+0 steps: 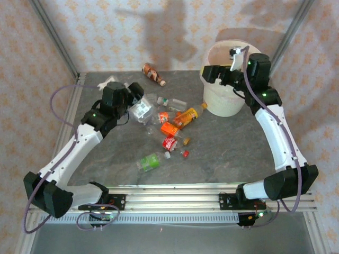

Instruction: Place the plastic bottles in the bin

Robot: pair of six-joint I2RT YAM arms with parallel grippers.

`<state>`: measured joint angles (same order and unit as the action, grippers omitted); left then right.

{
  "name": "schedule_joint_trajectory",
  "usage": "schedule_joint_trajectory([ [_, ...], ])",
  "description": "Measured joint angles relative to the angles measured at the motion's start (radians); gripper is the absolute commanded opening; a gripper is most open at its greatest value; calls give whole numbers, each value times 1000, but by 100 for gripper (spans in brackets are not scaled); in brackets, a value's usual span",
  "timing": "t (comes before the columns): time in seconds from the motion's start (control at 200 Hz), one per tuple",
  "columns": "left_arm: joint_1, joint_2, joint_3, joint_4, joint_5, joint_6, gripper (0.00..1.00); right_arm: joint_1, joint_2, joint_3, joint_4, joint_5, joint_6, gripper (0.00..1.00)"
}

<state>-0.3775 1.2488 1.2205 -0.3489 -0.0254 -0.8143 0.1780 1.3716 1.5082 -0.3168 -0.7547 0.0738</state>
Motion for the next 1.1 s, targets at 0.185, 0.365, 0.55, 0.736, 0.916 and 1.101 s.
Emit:
schedule_joint_trajectory([
  [0.185, -41, 107, 148, 124, 193, 92, 61, 120, -2, -8, 0, -70, -57, 99],
  [0.365, -67, 185, 224, 196, 306, 121, 60, 203, -2, -8, -12, -99, -99, 99],
  [0.55, -68, 226, 252, 230, 359, 124, 60, 241, 26, -8, -26, -75, -117, 99],
  [0.736, -68, 234, 258, 246, 369, 124, 60, 292, 109, 5, -37, -72, -132, 99],
  [0.916, -68, 243, 274, 252, 372, 126, 60, 333, 190, 48, -52, -50, -125, 92],
  [1.101, -68, 245, 277, 252, 374, 136, 60, 339, 225, 61, -41, -50, -91, 70],
])
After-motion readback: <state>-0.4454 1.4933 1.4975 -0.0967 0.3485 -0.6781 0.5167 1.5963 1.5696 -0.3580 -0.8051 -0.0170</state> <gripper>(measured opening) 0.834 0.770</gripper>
